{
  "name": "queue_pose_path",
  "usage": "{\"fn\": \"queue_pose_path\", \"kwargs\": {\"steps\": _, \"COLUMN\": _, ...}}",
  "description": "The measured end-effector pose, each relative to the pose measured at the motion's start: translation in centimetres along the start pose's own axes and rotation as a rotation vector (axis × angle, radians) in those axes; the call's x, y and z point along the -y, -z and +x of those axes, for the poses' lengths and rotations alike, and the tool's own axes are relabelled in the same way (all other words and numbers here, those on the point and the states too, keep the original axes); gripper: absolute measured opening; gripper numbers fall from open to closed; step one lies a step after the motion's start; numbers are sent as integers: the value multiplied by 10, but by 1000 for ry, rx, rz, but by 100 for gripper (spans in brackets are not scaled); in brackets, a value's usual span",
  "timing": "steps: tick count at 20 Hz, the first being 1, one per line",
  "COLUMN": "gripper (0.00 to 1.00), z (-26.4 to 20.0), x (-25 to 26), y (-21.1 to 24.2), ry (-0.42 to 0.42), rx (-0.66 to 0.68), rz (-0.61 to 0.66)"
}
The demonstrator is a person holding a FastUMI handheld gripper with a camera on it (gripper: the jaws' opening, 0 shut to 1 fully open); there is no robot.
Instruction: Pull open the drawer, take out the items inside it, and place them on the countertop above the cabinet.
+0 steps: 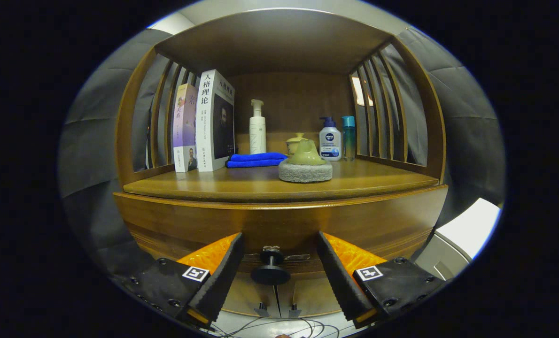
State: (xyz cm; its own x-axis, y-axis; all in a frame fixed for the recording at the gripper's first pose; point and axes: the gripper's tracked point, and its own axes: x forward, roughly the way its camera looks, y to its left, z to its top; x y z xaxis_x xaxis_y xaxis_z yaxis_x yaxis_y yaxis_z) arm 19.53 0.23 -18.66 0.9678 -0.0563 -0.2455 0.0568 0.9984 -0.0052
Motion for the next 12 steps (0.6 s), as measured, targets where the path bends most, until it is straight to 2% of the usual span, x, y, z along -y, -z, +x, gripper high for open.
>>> {"fn": "queue_pose_path", "kwargs": {"steps": 5, "gripper": 98, "z": 4, "x": 1, "y": 0, "ry": 17, "rx": 11, "rz": -7}}
{"fn": "queue_pose_path", "kwargs": {"steps": 9, "gripper": 98, "z": 1, "x": 5, "y": 24, "ry": 2, "rx": -94, "rz": -19}}
{"fn": "queue_pose_path", "kwargs": {"steps": 12, "gripper": 98, "z": -19, "x": 8, "y": 5, "ry": 4, "rx": -30, "rz": -33}}
